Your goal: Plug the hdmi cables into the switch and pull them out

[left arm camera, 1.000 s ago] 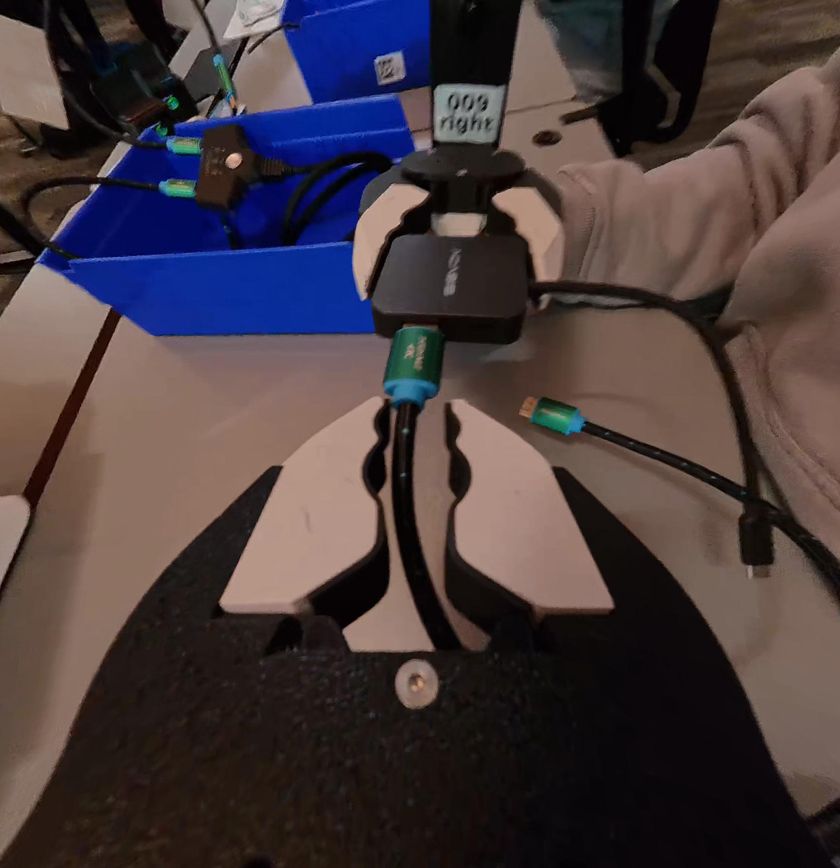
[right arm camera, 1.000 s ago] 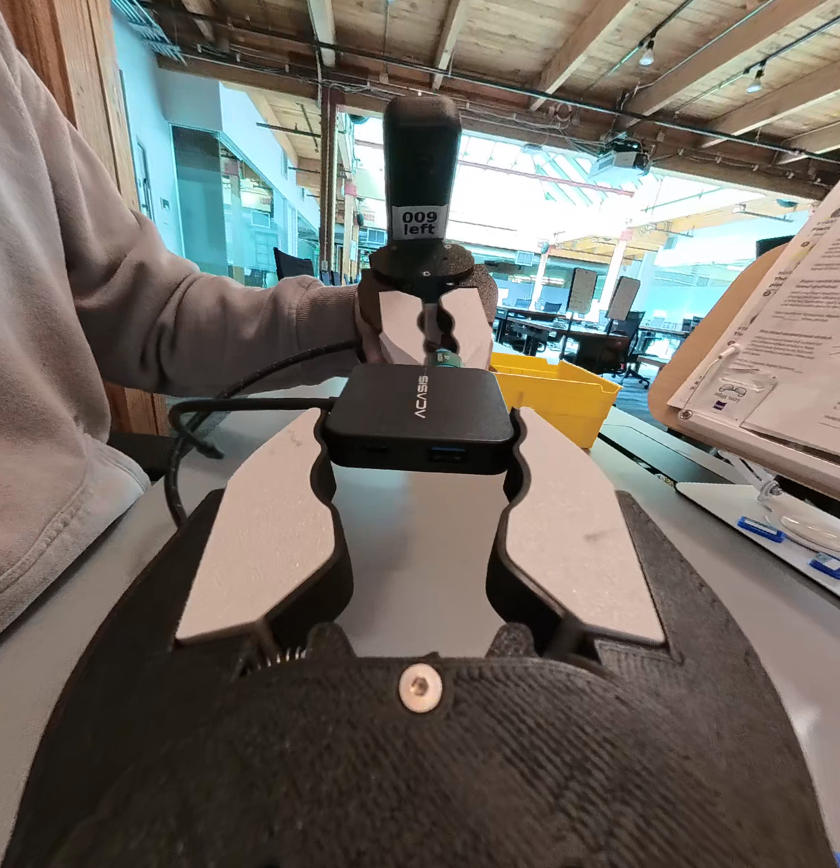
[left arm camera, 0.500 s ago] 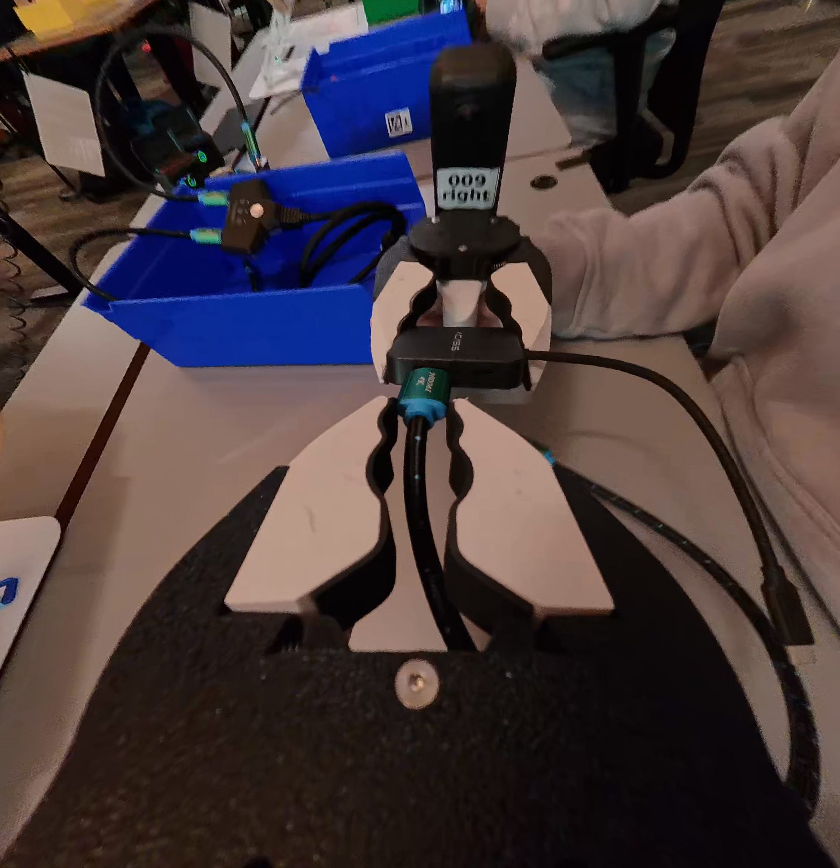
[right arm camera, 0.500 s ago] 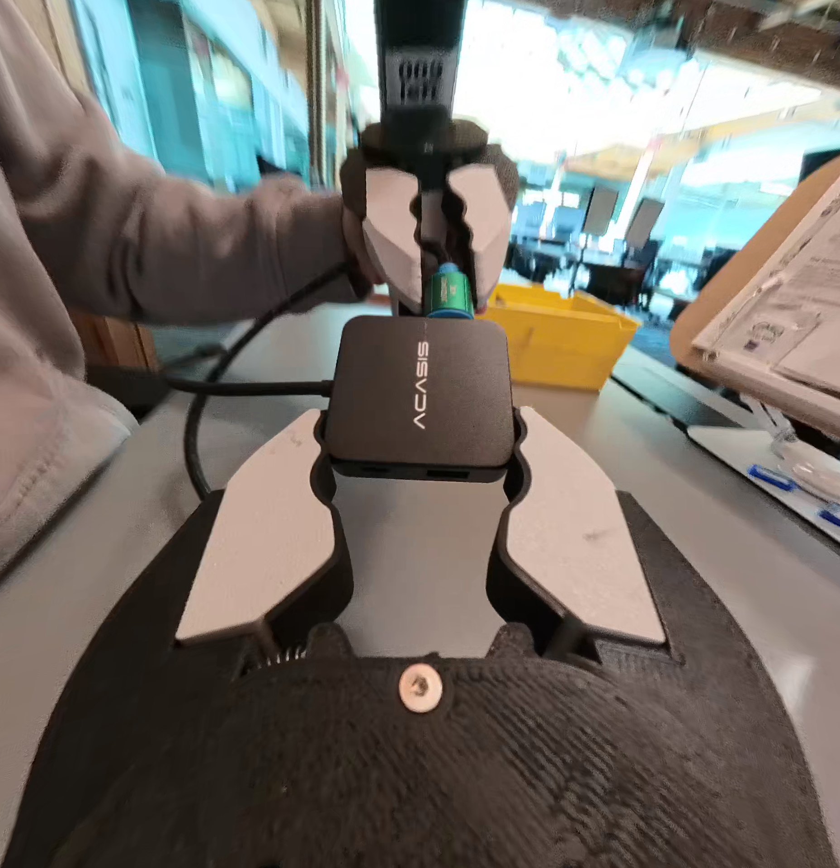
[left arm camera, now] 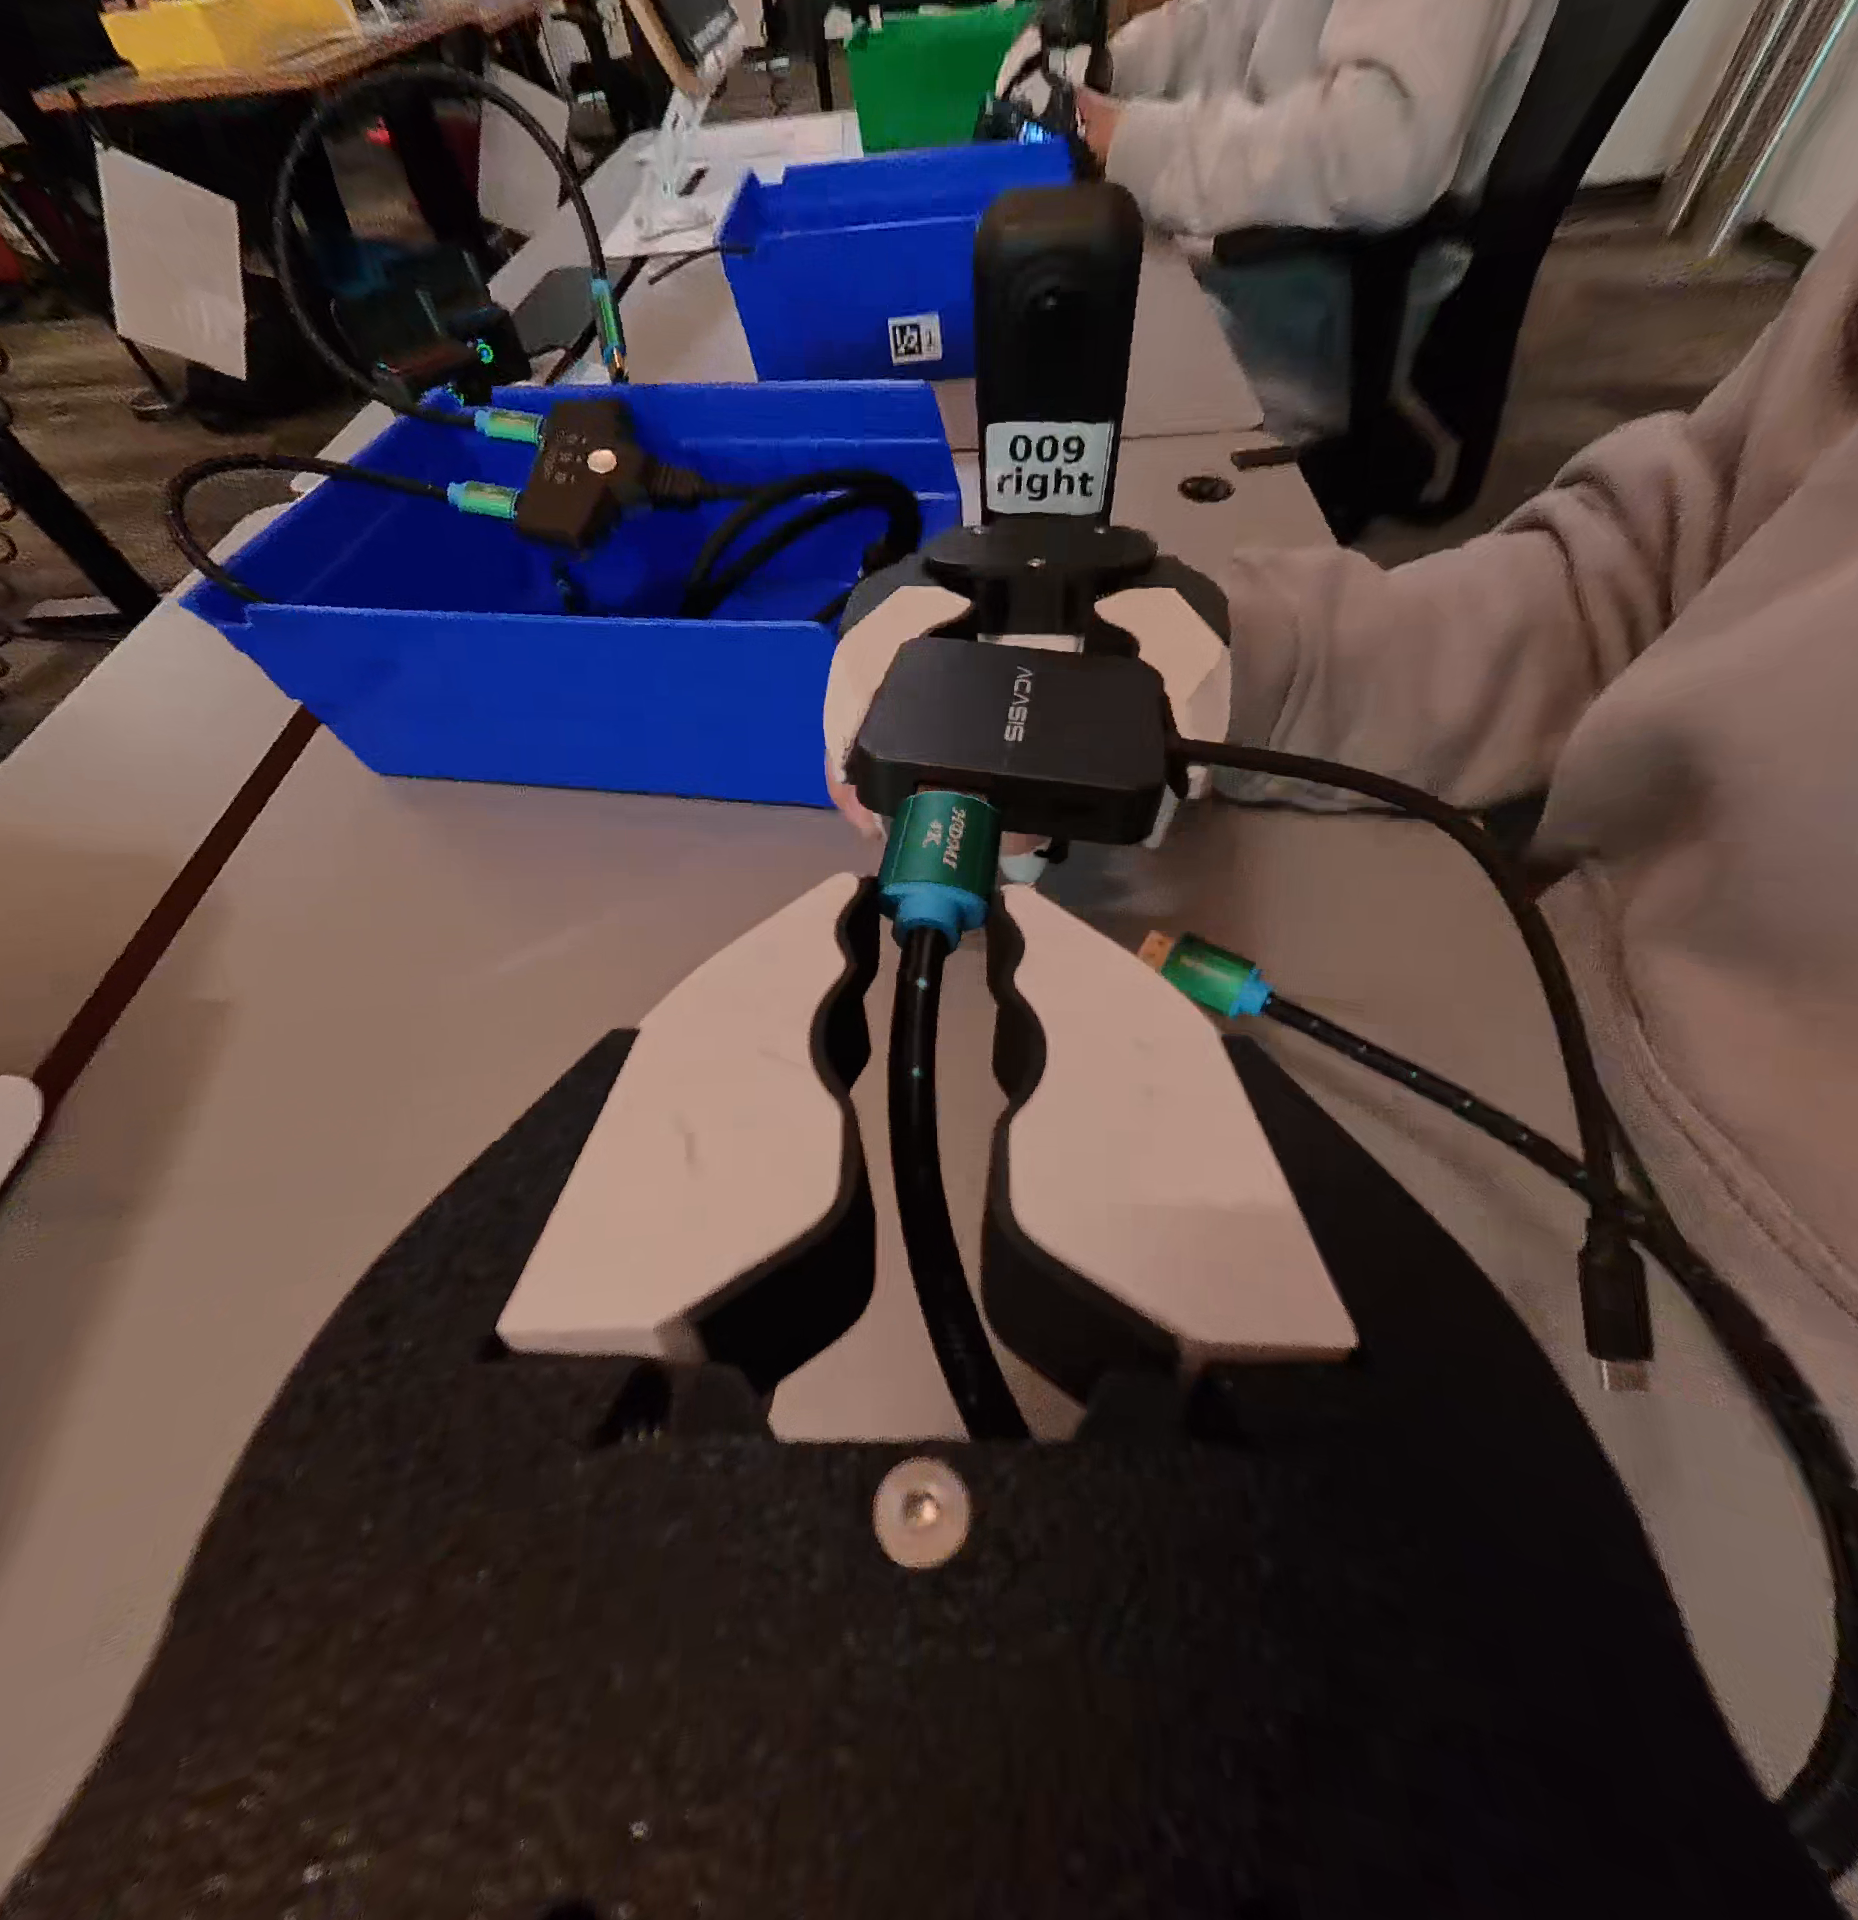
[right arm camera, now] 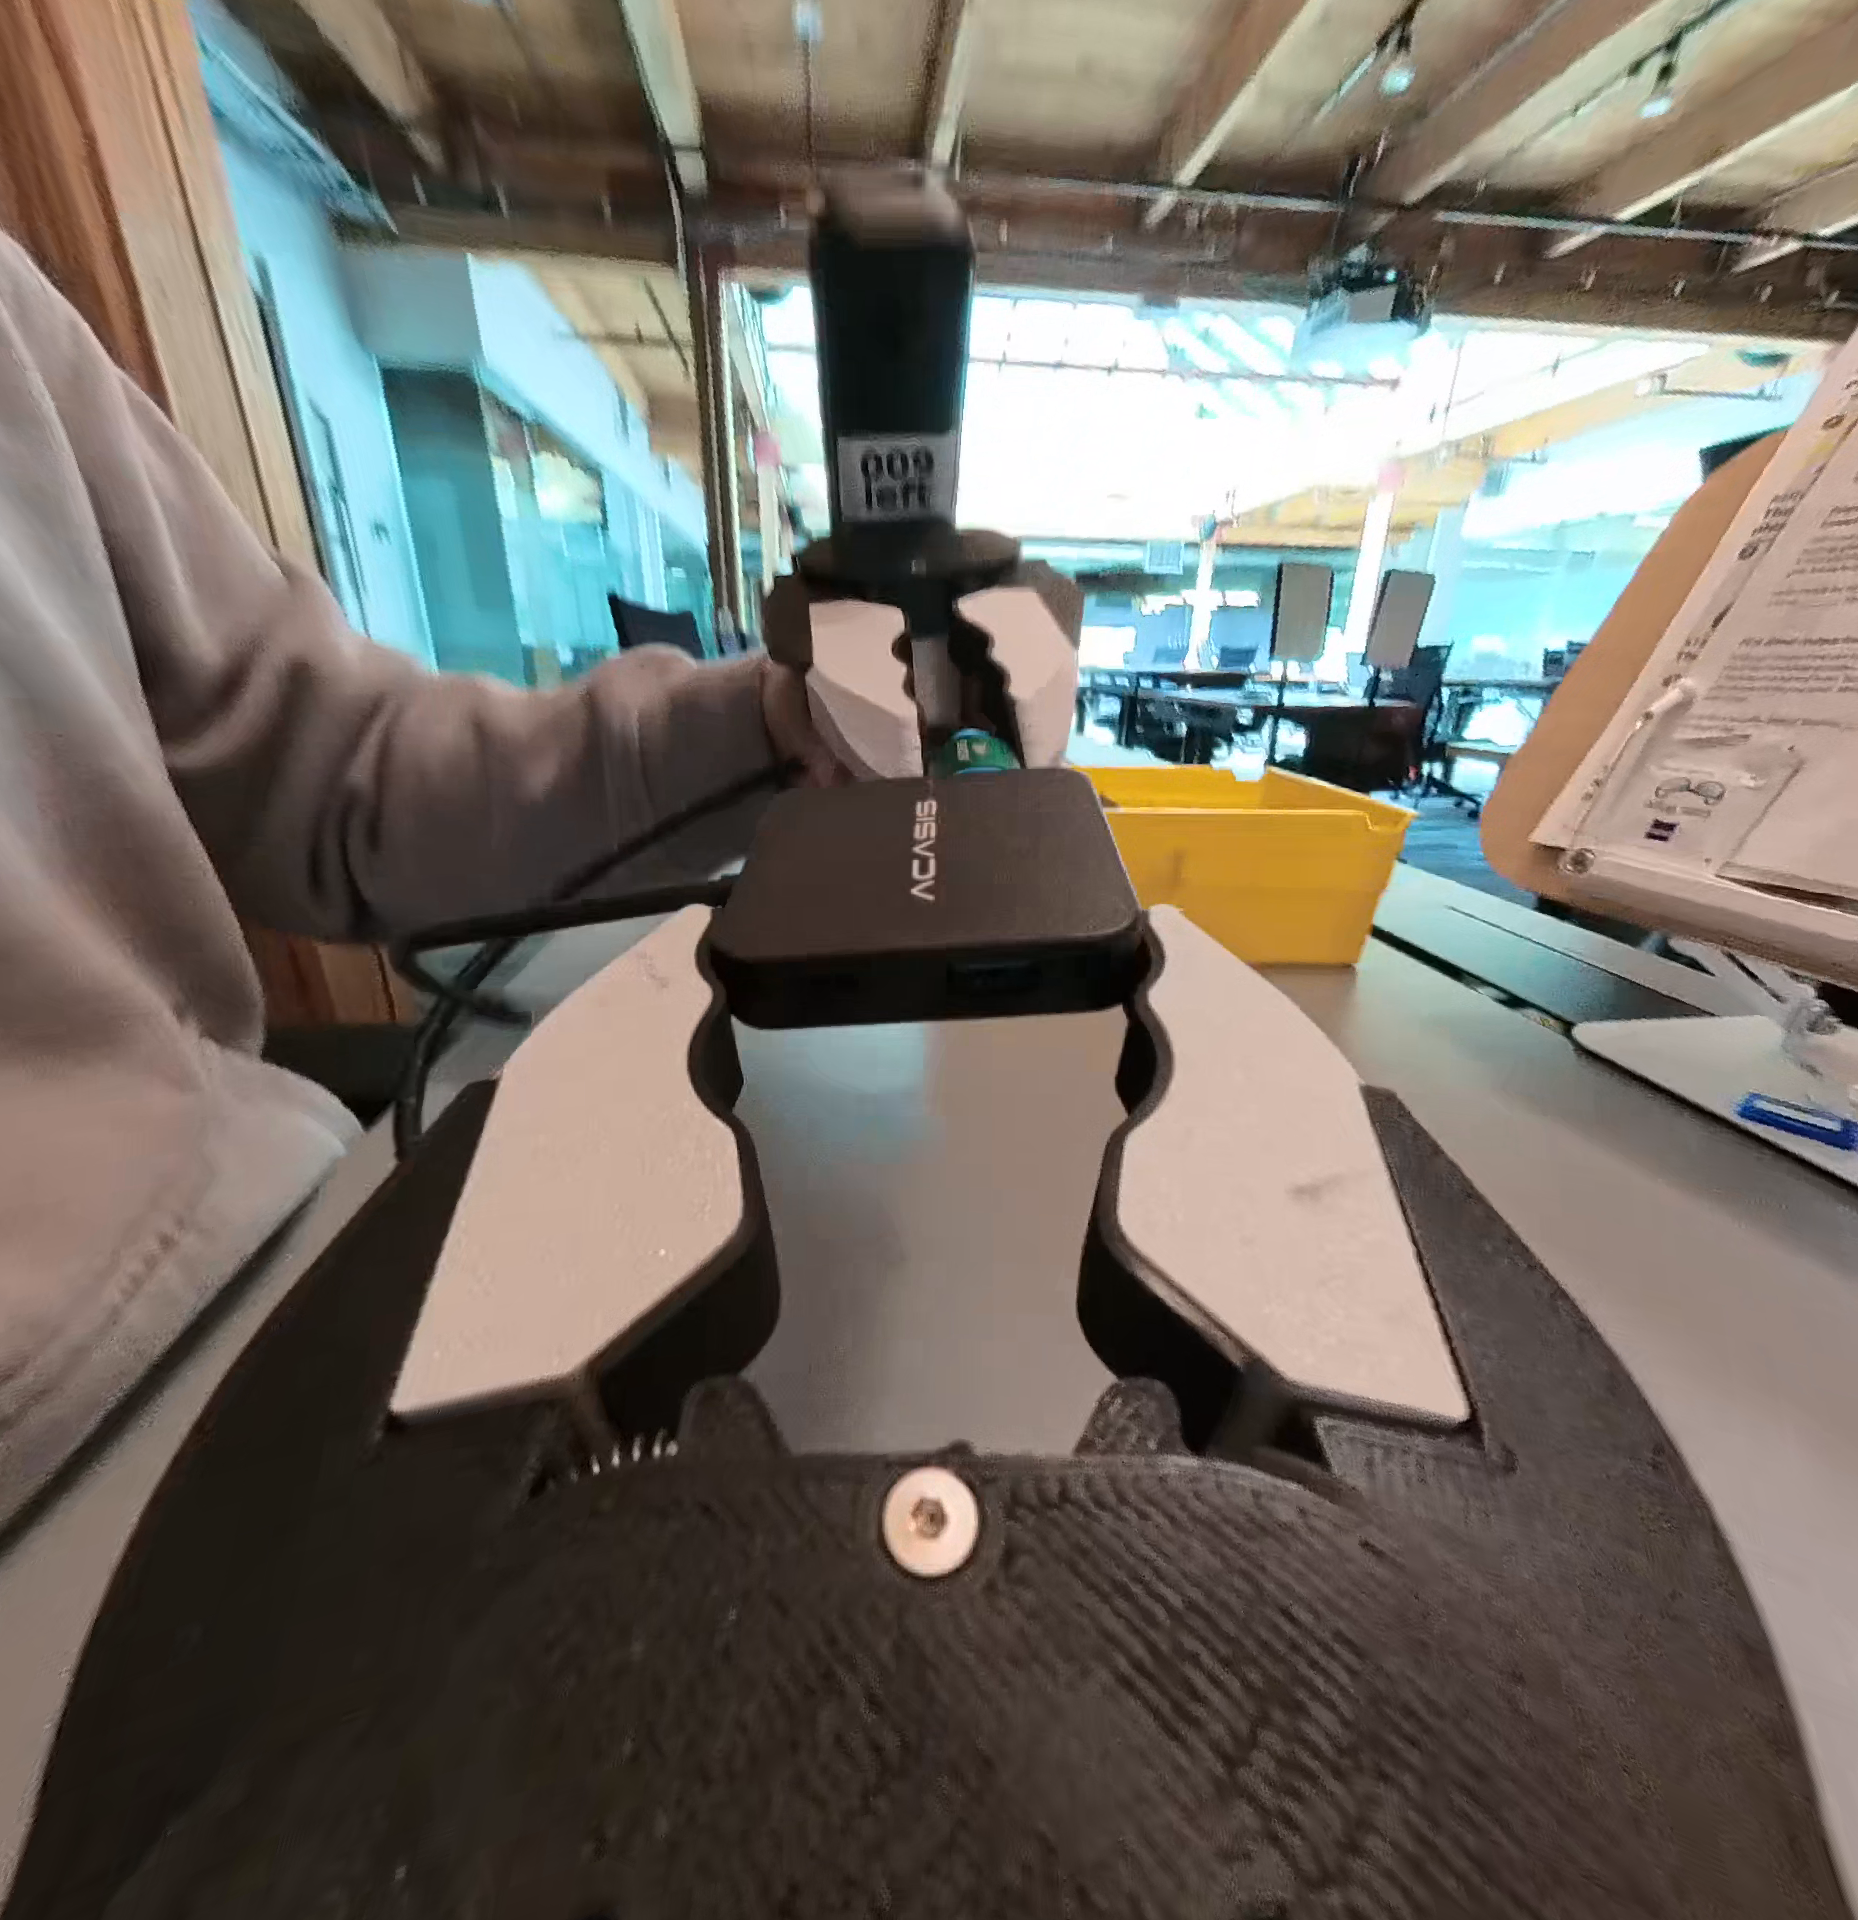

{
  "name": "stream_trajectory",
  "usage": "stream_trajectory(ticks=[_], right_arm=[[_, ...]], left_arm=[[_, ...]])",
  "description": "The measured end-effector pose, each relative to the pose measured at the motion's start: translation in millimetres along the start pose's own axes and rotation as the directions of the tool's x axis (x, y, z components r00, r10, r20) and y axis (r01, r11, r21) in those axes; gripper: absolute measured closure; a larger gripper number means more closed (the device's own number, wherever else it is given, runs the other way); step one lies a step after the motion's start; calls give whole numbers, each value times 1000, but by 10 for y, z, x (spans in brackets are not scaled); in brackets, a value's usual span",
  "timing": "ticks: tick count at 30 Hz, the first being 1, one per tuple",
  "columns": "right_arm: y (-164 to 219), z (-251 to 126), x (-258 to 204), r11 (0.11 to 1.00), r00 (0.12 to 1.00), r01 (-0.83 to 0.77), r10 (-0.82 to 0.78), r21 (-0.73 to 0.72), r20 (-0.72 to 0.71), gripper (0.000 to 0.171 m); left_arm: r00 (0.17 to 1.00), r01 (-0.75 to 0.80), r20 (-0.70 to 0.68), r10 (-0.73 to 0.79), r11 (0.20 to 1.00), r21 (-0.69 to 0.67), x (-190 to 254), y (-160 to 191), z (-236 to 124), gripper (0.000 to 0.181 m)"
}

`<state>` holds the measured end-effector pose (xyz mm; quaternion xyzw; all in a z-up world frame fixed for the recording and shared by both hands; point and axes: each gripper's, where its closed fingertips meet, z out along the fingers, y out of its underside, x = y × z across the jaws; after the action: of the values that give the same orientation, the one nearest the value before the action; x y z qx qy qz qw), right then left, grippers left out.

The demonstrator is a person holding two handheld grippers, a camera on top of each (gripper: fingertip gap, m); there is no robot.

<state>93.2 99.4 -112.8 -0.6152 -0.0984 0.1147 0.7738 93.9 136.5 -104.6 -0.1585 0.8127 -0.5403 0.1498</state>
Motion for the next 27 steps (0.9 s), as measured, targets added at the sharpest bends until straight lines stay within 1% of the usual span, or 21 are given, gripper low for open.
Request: stream_trajectory(ticks=[3,5,8,18,20,24,27], right_arm=[[-40,3,7,999,1000,-16,16,40,-2,99],[-45,-1,46,999,999,-10,12,43,-30,92],[-51,-16,68,999,999,5,-3,45,-49,91],[-95,-83,-18,999,1000,-3,2,55,18,98],[-107,-82,-15,998,1000,10,-11,63,12,102],[-104,-78,-11,998,1000,12,-12,55,7,102],[-72,-55,17,999,1000,19,-18,39,-24,102]], left_arm=[[999,44,-11,-43,998,45,-1,6,9,162],[998,62,-16,-61,996,58,-5,10,4,162],[996,82,-21,-81,994,67,-17,15,-1,162],[993,115,-40,-112,990,79,1,51,-19,162],[994,106,-40,-103,992,67,14,61,-10,162],[993,115,-31,-113,991,75,-1,50,-12,162],[992,124,-13,-124,989,79,-36,58,-24,162]])
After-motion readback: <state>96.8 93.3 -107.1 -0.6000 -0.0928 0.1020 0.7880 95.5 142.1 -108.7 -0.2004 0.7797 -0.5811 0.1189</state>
